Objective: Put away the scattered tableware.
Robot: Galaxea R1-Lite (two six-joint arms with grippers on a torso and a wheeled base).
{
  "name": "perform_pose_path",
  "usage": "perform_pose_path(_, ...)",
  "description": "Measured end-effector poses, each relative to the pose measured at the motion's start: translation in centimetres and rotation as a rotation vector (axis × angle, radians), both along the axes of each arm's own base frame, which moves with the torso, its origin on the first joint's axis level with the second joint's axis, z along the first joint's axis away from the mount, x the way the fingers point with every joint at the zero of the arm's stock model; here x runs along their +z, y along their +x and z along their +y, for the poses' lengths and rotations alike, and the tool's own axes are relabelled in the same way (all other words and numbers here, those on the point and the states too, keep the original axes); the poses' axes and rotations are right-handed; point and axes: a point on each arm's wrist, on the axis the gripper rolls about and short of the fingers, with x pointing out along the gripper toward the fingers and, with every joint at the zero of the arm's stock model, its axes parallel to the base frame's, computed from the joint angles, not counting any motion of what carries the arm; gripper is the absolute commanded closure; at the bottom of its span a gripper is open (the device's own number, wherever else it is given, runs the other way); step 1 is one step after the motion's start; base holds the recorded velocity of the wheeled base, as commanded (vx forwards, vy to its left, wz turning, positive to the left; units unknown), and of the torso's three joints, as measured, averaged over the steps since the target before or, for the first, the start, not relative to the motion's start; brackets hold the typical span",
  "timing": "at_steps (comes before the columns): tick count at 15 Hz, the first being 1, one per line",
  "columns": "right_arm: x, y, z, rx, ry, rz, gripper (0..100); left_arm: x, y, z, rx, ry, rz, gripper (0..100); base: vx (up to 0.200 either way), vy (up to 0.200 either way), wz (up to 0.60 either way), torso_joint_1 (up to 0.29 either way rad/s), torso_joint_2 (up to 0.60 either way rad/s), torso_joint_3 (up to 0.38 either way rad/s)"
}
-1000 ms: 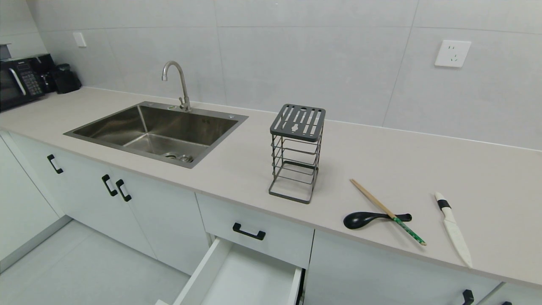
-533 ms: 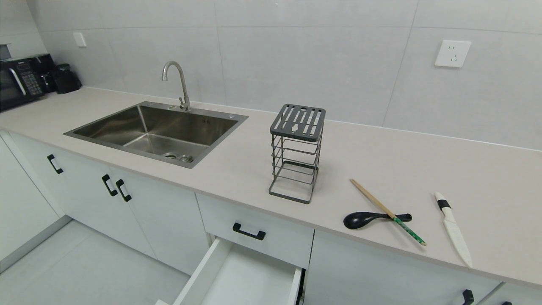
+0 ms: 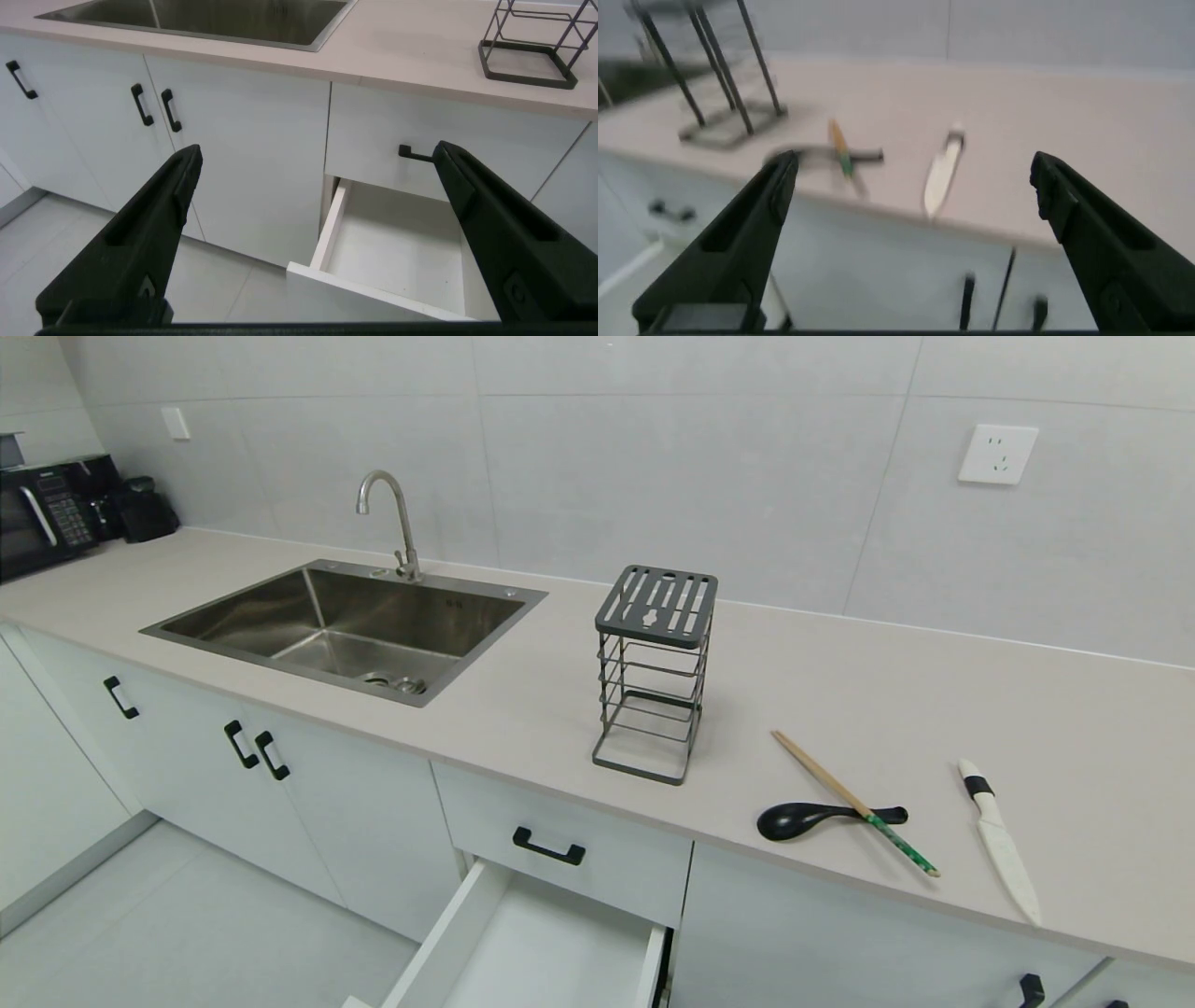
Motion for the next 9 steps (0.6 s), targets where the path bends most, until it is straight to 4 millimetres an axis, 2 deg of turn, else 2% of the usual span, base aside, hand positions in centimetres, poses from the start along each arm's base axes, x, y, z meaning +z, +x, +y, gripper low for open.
perform_pose_path(3,1.5,-0.1,0.2,0.085,-0.016,0.024,0,0.0,0.0,0.0,0.0,0.0,0.0,0,0.0,0.0,0.0,0.0,0.0,0.0)
perform_pose_path(5,3.8,0.2,0.2,0.139,-0.022,0.074,0,0.0,0.0,0.0,0.0,0.001,0.0,0,0.0,0.0,0.0,0.0,0.0,0.0)
perform_pose_path(9,6.7,3.3,0.4,0.258,-0.033,0.265,0,0.0,0.0,0.0,0.0,0.001,0.0,0,0.0,0.0,0.0,0.0,0.0,0.0)
